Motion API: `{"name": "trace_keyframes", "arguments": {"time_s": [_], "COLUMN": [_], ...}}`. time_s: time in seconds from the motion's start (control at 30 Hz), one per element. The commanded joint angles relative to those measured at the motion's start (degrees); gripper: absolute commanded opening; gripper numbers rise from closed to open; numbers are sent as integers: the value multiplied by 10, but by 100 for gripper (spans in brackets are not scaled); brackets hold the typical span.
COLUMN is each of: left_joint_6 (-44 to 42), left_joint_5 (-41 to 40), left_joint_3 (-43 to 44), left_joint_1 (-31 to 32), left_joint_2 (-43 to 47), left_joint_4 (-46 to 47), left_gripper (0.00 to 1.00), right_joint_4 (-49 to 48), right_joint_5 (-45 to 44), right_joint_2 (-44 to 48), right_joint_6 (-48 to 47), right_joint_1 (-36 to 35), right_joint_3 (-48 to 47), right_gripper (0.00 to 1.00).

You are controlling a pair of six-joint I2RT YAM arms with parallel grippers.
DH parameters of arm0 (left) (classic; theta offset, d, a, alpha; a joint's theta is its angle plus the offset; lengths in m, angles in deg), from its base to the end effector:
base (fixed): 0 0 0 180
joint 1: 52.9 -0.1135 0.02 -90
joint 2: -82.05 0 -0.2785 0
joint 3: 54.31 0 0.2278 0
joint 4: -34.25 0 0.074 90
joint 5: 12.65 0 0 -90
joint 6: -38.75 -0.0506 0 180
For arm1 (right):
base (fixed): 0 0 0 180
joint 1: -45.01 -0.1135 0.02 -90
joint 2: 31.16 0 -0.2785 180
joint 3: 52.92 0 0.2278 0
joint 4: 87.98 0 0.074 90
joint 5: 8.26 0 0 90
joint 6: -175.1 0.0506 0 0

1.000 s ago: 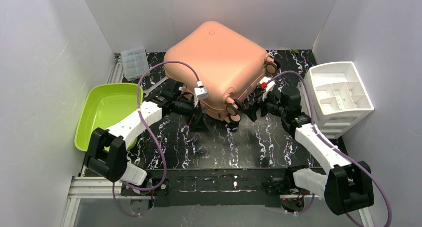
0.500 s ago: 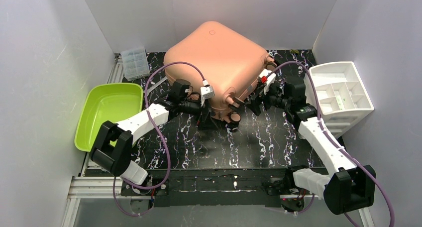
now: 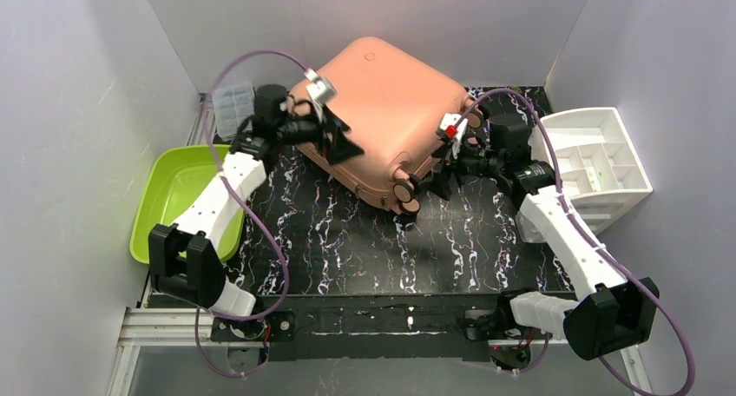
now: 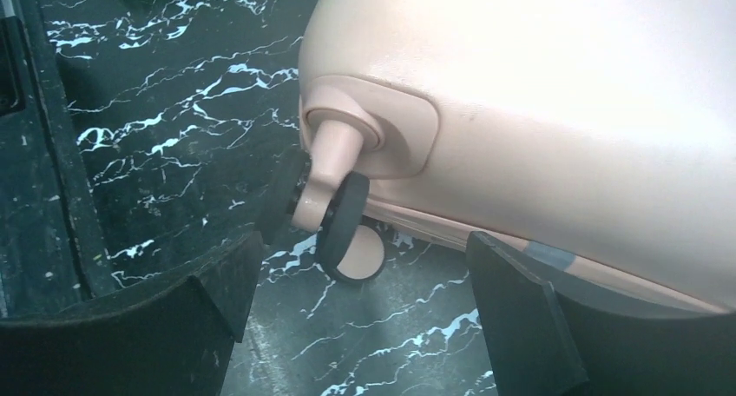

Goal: Open, take out, and arrange the luggage
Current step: Rotate the luggage at the center of the board.

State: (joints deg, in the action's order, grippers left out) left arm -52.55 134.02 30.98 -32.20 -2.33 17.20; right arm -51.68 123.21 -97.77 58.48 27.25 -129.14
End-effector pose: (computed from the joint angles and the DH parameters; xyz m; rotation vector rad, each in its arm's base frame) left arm 0.2828 -0.1521 0.3660 1.0207 1.5680 -1.1412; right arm 0.2127 0.1033 0.3569 -1.1369 1.6041 0.6315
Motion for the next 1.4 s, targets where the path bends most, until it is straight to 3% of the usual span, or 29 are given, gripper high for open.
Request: {"name": "trace_keyframes", "arguments": {"time_s": [0.0, 0.07, 0.33, 0.5, 0.7, 0.87, 0.93, 1.0, 1.17, 1.37], "left_joint_6": [-28, -14, 127, 191, 232, 243, 242, 242, 239, 215], "left_joint_5": [-168, -198, -157, -173, -137, -119, -125, -138, -159, -171], "left_joint_3": [113, 169, 404, 416, 422, 360, 332, 302, 230, 147], "left_joint_1": [-69, -98, -174, -184, -185, -182, -181, -180, -177, -175], "left_joint_2": [-20, -74, -314, -361, -398, -372, -355, -335, -280, -210], "left_joint_4": [-28, -34, -23, 49, 54, 64, 63, 60, 51, 24], "left_gripper": [98, 98, 98, 98, 98, 98, 96, 94, 90, 89], "right_joint_4": [20, 22, -43, -121, -227, -254, -259, -243, -254, -214], "right_joint_5": [-50, -83, -281, -286, -304, -185, -97, -35, 47, 98], "right_joint_2": [-21, -33, -74, -120, -194, -306, -365, -408, -466, -525], "right_joint_6": [20, 23, 95, 250, 422, 498, 538, 568, 589, 583], "right_joint_1": [-37, -55, -46, 27, 133, 200, 206, 205, 185, 133], "right_joint_3": [-33, -48, -111, -147, -160, -205, -236, -269, -318, -381], "right_gripper": [95, 94, 98, 98, 98, 97, 87, 81, 80, 75]}}
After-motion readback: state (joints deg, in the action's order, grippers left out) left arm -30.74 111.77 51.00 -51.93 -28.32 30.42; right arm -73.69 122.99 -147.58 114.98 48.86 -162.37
